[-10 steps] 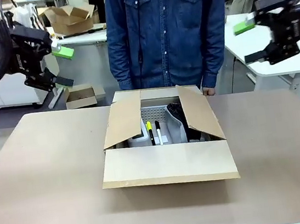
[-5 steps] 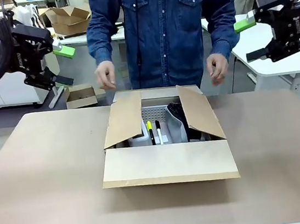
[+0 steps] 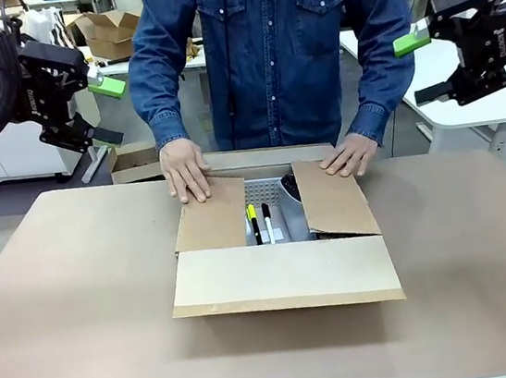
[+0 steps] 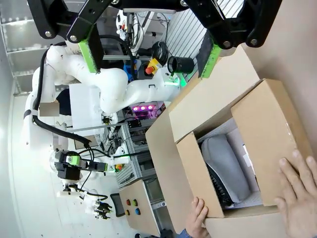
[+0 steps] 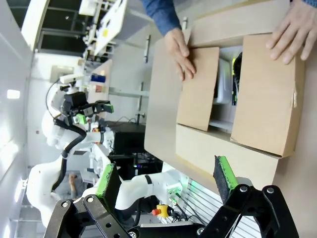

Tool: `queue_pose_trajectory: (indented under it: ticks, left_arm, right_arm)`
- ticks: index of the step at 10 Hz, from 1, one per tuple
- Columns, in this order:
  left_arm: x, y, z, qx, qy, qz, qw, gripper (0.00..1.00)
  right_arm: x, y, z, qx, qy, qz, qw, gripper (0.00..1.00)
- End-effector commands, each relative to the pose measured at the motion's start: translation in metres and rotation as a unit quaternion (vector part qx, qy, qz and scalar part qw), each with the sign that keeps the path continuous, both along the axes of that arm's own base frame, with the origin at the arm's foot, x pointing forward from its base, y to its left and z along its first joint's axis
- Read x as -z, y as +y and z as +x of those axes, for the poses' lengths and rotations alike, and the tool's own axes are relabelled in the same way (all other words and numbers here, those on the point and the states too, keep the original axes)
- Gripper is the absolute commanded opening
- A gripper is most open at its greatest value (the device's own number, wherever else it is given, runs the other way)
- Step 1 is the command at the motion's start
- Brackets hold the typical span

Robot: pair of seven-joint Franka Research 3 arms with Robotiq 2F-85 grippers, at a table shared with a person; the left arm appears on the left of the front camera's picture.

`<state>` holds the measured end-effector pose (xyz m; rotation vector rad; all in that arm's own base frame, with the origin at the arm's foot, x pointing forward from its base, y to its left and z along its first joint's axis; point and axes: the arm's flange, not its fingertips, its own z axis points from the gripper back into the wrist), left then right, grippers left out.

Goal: Pack the gift set into the box.
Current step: Press and hold the closed box until the human finishes sealing it.

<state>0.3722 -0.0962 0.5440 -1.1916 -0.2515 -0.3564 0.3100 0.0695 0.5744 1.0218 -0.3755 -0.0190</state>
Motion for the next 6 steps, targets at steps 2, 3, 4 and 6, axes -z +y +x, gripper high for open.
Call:
queue_pose_trajectory:
  ticks: [2,3,4,6]
  left_arm:
    - [-0.0021,-0.0008,-0.0017,-0.004,0.004,-0.011,1.000,1.00]
    - [-0.0021,-0.0008,-0.0017,-0.004,0.004,-0.011,1.000,1.00]
    - [-0.0021,-0.0008,-0.0017,-0.004,0.004,-0.011,1.000,1.00]
    - [-0.0021,-0.0008,-0.0017,-0.004,0.004,-0.011,1.000,1.00]
  right_arm:
    - [-0.0009,0.0023,0.0038,-0.006,-0.013,0.009,1.000,1.00]
    - [-0.0009,0.0023,0.0038,-0.006,-0.013,0.009,1.000,1.00]
    - [-0.0009,0.0023,0.0038,-0.006,-0.013,0.009,1.000,1.00]
    - [-0.0009,0.0023,0.0038,-0.006,-0.013,0.009,1.000,1.00]
